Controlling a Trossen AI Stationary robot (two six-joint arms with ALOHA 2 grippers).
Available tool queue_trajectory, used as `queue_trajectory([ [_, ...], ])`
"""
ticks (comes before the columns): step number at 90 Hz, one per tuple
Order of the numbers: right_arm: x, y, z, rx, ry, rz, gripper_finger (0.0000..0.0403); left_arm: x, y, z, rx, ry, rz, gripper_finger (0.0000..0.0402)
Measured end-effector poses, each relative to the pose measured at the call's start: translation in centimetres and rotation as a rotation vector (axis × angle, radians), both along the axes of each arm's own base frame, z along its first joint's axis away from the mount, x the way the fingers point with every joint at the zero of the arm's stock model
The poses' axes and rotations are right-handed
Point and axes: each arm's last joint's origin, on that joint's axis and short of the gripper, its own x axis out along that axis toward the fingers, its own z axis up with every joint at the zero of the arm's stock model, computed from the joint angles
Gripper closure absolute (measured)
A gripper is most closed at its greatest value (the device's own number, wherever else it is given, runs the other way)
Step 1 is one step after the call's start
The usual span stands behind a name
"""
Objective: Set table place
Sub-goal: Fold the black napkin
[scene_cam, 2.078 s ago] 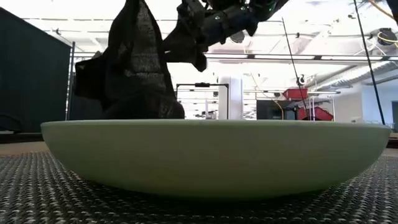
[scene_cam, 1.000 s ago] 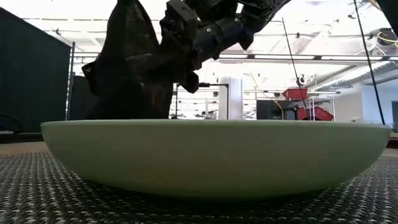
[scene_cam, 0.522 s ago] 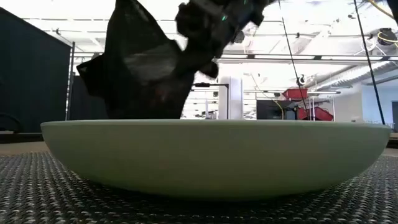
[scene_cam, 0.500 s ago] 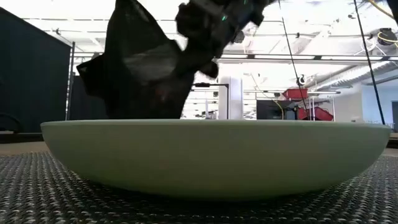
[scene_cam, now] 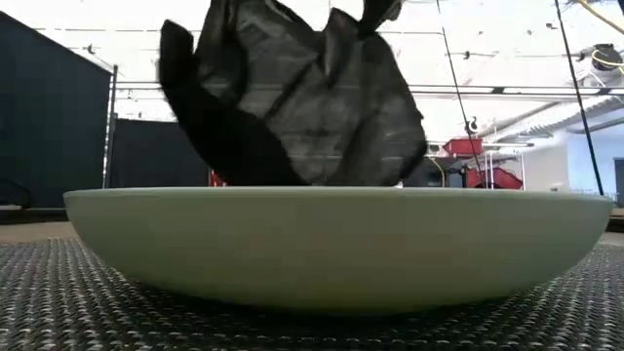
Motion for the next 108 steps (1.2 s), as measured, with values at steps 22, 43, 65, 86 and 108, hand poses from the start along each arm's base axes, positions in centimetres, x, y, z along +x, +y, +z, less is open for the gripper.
queue_trajectory([
  [22,-2.0,-0.1,2.2,-0.067,0.025,-0.049,0.0403,-0.3,0.1,0.3,0.002,-0.015,-0.003,0.0402],
  [43,-2.1,-0.5,2.2,-0.077,0.039,-0.046,0.0403,-0.3,0.1,0.3,-0.008,-0.018,-0.009,0.0401],
  [65,-1.8,0.8,2.1,0.015,0.021,0.013,0.0403,-0.3,-1.2,0.0,-0.108,-0.032,-0.122,0.0402],
  [86,-1.7,2.3,2.2,0.125,-0.004,0.037,0.0403,-0.8,-2.3,-1.7,-0.219,0.070,-0.125,0.0402],
  [108,-1.3,4.0,1.3,0.237,0.018,-0.001,0.0400,-0.6,-4.0,-3.2,-0.268,0.114,-0.185,0.0402],
])
